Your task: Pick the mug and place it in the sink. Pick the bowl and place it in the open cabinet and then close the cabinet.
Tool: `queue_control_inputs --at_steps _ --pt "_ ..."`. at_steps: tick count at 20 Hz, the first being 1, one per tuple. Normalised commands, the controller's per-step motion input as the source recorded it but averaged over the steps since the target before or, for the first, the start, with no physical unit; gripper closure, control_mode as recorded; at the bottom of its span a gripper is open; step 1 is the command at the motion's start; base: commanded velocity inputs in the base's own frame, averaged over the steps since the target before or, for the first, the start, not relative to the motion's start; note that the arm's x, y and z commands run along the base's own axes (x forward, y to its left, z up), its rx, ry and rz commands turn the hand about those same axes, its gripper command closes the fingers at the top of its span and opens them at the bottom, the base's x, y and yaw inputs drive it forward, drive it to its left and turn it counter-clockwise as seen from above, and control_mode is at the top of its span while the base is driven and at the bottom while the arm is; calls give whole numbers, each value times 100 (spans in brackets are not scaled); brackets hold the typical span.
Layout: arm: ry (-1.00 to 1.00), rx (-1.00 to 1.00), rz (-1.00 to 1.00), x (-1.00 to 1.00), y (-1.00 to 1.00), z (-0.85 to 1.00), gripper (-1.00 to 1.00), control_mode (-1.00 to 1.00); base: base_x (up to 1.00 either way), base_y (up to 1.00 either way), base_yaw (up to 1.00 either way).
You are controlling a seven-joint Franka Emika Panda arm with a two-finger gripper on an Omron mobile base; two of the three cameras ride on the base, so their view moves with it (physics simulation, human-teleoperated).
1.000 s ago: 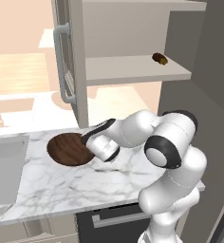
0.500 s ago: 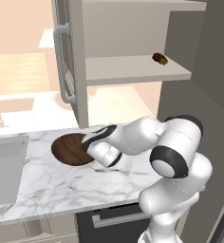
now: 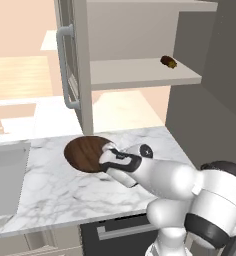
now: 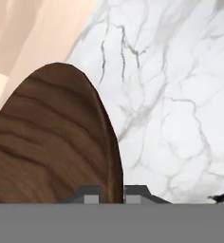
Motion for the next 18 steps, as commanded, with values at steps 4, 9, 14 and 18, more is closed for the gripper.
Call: queue_control_inputs --at_steps 4,9,14,18 --pt "0 2 0 0 -16 100 100 -100 0 0 0" --pt "-1 0 -2 -9 -6 91 100 -100 0 0 0" --pt "-6 0 -8 -40 -27 40 100 -100 0 0 0" --pt "-1 0 -13 -66 -42 26 100 -100 0 0 0"
